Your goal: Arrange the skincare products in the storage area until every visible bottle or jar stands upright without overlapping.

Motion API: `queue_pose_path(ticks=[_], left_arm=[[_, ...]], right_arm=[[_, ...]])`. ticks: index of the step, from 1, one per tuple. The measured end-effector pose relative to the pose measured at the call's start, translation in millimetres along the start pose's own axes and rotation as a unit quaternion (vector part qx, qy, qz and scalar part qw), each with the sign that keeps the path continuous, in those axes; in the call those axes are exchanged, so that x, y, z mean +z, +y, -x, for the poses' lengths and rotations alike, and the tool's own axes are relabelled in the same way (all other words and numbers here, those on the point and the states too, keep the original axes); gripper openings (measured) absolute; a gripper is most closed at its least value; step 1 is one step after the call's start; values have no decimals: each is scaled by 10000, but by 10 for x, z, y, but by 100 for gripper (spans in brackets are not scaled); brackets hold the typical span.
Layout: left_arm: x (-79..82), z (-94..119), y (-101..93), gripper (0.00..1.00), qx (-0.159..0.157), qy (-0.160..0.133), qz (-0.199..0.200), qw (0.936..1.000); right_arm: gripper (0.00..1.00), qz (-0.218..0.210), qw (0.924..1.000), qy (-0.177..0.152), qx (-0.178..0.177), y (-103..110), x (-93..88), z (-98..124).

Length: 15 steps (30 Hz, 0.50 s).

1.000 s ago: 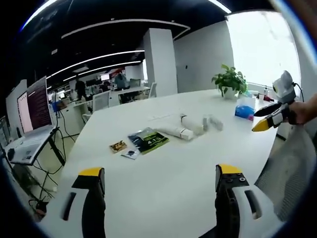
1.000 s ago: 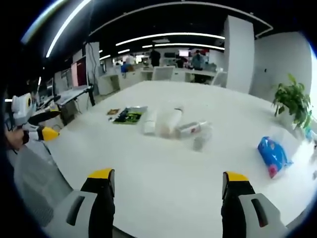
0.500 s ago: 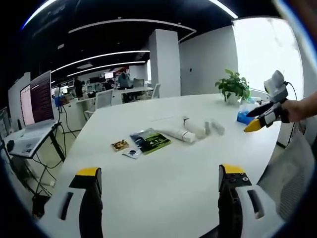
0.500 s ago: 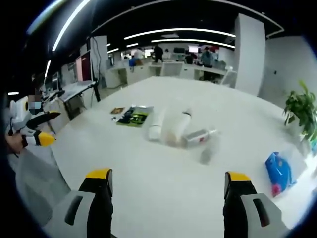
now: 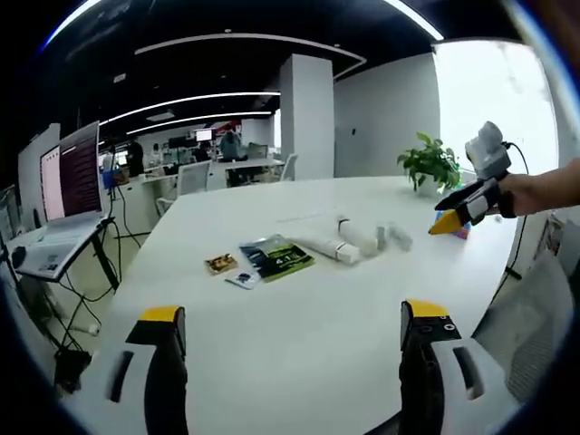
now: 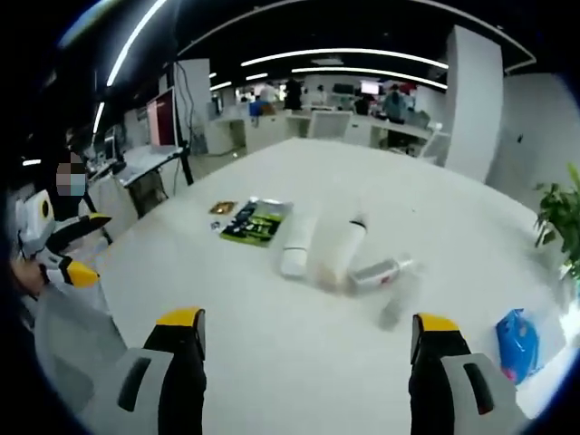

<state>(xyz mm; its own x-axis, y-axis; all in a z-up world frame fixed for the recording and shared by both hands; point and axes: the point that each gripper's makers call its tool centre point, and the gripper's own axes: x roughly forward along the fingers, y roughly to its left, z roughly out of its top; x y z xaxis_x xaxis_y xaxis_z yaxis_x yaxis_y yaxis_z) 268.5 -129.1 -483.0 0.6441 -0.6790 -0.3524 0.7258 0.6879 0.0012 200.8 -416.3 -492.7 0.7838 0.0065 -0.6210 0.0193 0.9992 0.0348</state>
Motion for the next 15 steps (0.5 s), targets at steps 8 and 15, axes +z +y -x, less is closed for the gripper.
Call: queue_pose_path(ticks=[8, 15], left_arm=[[7, 8, -11, 90, 15, 17, -24, 10000], [-13, 3, -45, 89, -50, 72, -64, 9999]], right_arm=[[99, -99, 9994, 213, 259, 64, 89, -179], [99, -120, 9992, 214, 323, 57, 217, -265]])
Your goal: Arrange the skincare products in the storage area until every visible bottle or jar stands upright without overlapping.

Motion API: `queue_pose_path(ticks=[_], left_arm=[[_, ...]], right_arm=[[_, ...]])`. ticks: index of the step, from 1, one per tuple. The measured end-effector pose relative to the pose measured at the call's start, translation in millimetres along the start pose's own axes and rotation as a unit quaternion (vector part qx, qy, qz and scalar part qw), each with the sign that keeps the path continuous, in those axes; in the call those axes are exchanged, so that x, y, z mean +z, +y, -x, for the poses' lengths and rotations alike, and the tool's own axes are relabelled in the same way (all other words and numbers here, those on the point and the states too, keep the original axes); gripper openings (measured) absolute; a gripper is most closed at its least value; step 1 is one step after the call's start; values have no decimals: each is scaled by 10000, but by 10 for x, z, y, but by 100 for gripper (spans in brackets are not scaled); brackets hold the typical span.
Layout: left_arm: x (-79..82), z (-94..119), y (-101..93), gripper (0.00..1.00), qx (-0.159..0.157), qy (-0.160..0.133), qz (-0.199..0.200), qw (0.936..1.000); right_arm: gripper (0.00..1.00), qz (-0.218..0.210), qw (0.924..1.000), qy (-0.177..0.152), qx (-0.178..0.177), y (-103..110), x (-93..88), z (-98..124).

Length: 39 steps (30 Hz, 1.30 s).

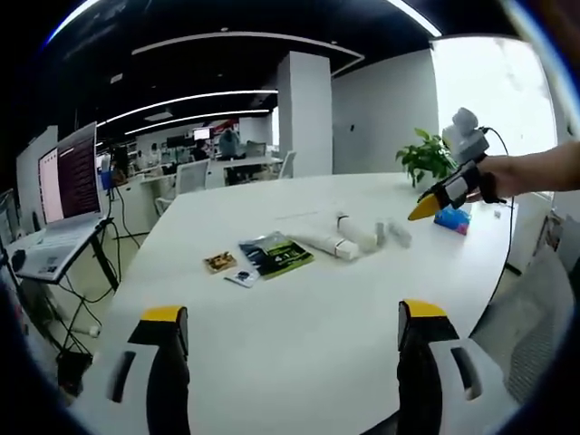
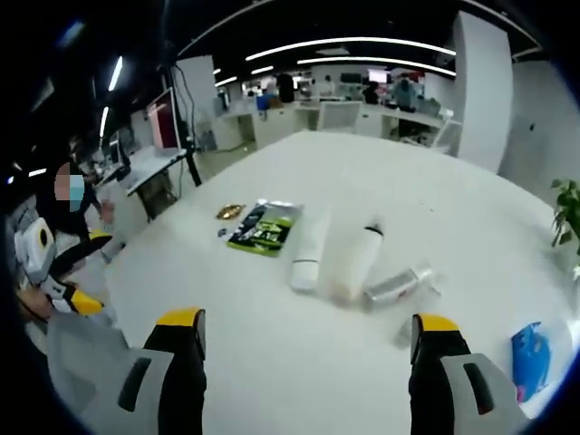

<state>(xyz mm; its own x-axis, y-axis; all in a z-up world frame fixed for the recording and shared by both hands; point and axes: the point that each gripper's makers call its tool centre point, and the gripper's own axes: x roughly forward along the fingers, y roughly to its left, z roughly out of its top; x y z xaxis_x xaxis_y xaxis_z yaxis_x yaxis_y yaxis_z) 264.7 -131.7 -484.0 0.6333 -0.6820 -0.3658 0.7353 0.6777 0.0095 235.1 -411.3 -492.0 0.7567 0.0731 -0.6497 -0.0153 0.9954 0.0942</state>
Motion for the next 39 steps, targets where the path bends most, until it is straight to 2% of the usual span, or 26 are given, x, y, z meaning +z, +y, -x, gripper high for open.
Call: queue_pose_path(ticks=[10, 14, 18, 20, 29, 39], left_arm=[[-15, -2, 35, 88, 37, 10, 25, 10000], [-27, -4, 46, 87, 49, 29, 47, 10000], [-42, -12, 30, 86, 6, 69, 28, 10000], [-49, -13, 23, 86, -2, 88, 6, 10000], [-64, -14, 46, 85, 20, 104, 28, 9999], [-62, -20, 23, 86, -28, 113, 51, 9999]], right_arm=[[97, 190, 9997, 80, 156, 20, 227, -122], [94, 278, 9992, 224, 156, 51, 266, -193], [94, 214, 9990, 277, 266, 41, 390, -281], [92, 212, 9988, 316, 302, 109, 399, -266], [92, 257, 9981, 414, 379, 129, 533, -390], [91, 316, 9963, 642, 481, 114, 637, -666]])
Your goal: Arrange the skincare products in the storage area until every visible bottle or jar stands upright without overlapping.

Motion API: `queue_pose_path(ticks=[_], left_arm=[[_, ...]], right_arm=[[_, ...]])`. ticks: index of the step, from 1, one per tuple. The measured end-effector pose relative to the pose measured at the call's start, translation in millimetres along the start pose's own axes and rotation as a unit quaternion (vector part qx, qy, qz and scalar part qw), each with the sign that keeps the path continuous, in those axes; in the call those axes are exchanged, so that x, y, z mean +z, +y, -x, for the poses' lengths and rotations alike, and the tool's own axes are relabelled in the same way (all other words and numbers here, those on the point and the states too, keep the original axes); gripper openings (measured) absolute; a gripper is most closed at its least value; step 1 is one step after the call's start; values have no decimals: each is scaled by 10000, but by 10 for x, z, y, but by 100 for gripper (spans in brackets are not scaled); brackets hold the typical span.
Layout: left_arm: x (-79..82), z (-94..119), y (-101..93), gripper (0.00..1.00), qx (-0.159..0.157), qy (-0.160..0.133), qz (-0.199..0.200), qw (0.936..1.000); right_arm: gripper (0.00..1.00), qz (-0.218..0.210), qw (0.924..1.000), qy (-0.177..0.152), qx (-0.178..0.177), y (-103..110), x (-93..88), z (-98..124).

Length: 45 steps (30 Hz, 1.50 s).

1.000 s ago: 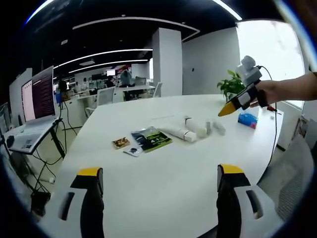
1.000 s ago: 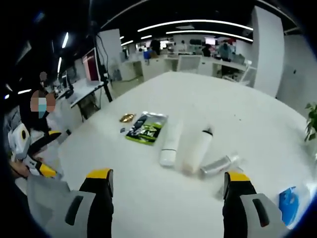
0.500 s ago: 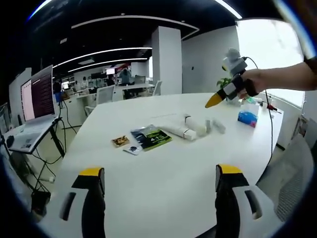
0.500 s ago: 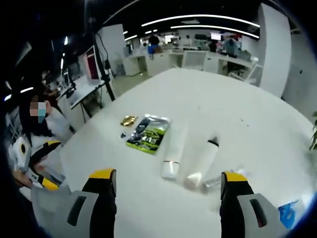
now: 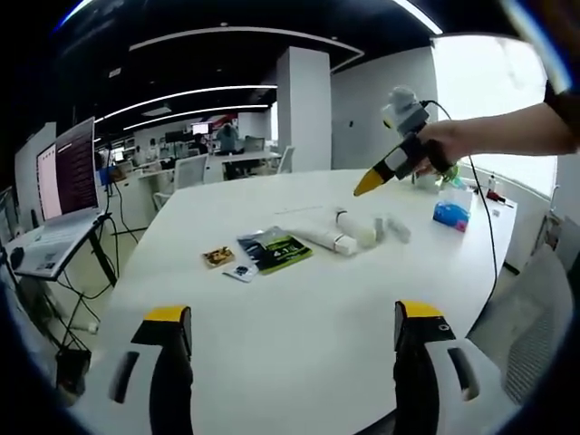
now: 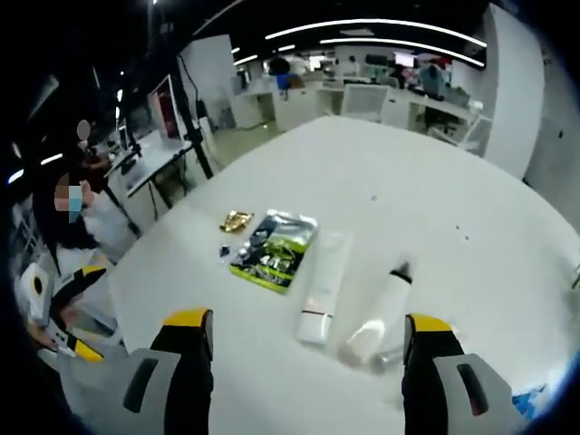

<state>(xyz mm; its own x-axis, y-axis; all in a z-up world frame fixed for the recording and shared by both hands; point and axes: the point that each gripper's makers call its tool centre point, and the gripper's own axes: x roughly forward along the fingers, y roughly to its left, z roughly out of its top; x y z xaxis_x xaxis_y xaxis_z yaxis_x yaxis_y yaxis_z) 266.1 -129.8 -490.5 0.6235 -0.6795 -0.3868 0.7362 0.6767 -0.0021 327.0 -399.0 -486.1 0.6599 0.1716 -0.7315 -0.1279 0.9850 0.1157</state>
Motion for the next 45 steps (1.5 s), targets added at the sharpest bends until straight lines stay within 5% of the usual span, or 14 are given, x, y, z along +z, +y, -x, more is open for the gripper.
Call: queue_pose_path(ticks=[45], left_arm=[[-78, -17, 41, 83, 76, 215, 94, 9997]], right_arm=[[76, -10, 9951, 980, -102, -181, -13, -934]])
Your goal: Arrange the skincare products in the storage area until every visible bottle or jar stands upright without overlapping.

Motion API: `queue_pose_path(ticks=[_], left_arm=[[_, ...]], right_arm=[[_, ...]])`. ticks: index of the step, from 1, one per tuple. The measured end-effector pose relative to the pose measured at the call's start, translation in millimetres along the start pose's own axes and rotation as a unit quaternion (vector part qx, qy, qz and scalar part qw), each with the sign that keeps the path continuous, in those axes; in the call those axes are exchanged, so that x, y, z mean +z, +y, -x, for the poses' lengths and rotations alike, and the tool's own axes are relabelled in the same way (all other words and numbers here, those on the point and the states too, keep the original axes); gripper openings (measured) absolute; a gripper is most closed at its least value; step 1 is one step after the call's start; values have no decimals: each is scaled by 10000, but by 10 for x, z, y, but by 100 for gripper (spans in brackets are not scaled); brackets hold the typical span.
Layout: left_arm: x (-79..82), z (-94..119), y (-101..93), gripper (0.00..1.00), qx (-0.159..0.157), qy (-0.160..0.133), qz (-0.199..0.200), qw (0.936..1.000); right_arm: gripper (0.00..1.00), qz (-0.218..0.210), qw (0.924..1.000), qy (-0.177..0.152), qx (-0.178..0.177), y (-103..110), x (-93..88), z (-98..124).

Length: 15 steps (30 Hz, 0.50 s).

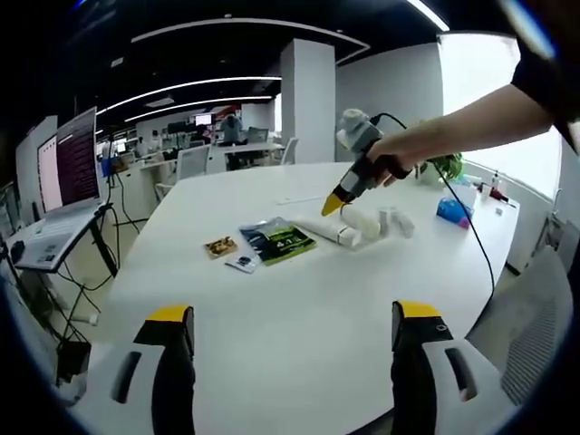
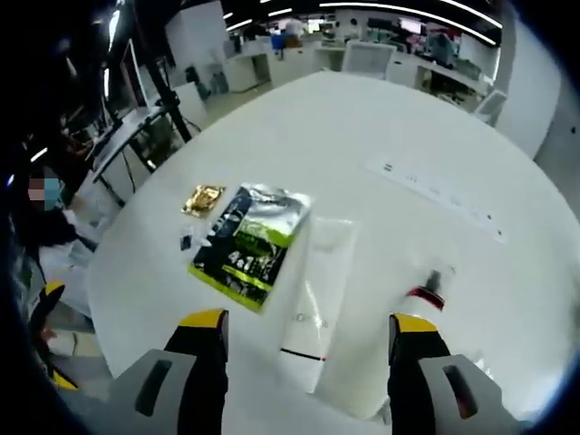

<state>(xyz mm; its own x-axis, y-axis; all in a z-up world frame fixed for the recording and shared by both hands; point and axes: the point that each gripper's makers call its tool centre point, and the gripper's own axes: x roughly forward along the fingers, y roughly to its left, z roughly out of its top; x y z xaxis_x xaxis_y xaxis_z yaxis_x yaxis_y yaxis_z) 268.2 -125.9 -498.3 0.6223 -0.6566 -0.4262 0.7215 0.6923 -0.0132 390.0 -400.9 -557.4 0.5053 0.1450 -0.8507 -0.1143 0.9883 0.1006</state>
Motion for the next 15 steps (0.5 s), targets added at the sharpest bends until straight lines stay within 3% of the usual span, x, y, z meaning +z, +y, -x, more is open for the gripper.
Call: queue_pose_path(ticks=[15], left_arm=[[20, 10, 6, 82, 35, -35, 68, 10000]], right_arm=[[73, 92, 9998, 140, -68, 18, 84, -124]])
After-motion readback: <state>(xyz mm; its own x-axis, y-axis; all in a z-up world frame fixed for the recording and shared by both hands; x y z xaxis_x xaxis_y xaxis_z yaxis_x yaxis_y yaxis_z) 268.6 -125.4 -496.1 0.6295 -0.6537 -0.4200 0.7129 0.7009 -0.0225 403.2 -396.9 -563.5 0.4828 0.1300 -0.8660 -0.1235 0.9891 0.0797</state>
